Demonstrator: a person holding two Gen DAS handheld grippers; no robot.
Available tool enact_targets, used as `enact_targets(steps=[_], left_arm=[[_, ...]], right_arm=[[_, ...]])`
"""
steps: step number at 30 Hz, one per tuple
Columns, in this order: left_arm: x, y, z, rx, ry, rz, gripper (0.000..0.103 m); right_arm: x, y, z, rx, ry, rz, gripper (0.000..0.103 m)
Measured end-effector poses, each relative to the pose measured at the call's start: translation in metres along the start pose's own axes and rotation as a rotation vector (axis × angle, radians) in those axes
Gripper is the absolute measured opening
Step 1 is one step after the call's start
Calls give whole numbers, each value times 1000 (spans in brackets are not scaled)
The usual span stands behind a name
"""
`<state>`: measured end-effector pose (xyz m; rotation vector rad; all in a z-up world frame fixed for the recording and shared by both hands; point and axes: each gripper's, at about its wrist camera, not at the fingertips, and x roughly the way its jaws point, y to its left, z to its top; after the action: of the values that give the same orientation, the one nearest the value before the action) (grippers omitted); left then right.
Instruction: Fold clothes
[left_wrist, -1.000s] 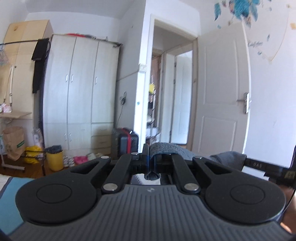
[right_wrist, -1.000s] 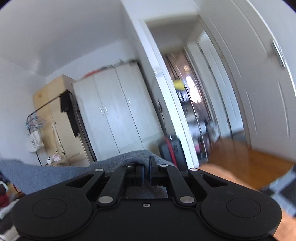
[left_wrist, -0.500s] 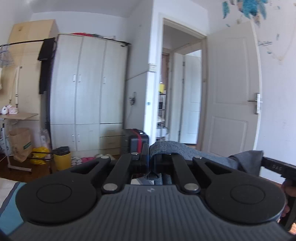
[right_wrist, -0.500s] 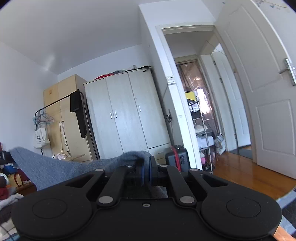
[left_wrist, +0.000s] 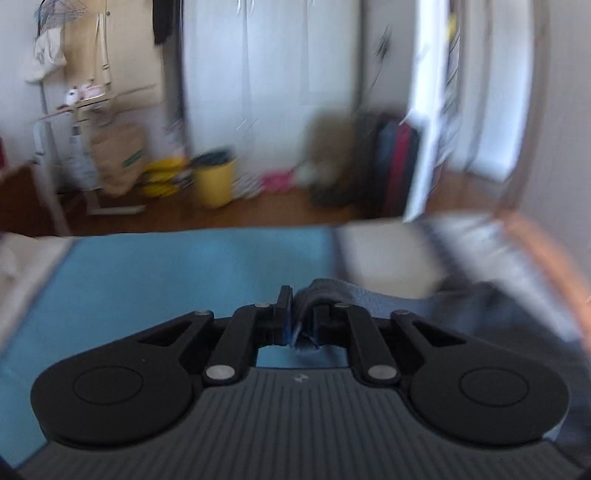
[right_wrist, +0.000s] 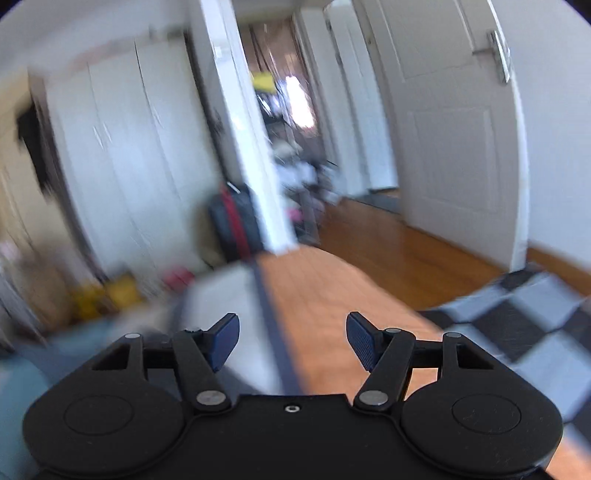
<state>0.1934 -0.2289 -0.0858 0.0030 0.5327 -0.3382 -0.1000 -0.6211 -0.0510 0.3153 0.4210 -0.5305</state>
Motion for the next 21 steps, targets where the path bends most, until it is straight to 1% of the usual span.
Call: enact_targets(steps=[1,2,4,6,7,8,9,10,12,14,16,18,21], left_arm=[[-13,-5,-11,19,0,-27,38],[-23,-11,-21,50,15,-44,41],[-39,-22,-39,112,50,-82,41],[-54,-31,-53,162,90,-123,41],[-62,-36,-60,180,102,-138,41],[-71,-38,-67,195,107,-150,42],[-77,-39,-73,207,111,-156,43],[-84,-39,-79,214,116,-157,49],[-95,-35,-89,204,131,-155,53],[-103,-27,-103,157,159,-157,54],[-107,-18,-115,102,192,-182,54],[-107,-12,-127,71,233,-219,54],[-98,-11,-138,51,352,-274,52]], right_arm=[[1,-6,-1,29,23,-13,70],[2,-12,-1,58,45,-26,70],[3,-24,-3,116,90,-53,70],[6,-35,-7,228,135,-2,70],[7,-37,-11,274,159,28,70],[7,-38,-15,308,188,40,70],[8,-40,-19,336,219,45,70],[9,-40,-23,350,258,37,70],[14,-40,-32,368,345,11,70],[17,-38,-41,342,414,-3,70],[20,-36,-50,309,479,-16,70],[23,-39,-52,310,486,-19,70],[22,-49,-55,412,505,17,70]])
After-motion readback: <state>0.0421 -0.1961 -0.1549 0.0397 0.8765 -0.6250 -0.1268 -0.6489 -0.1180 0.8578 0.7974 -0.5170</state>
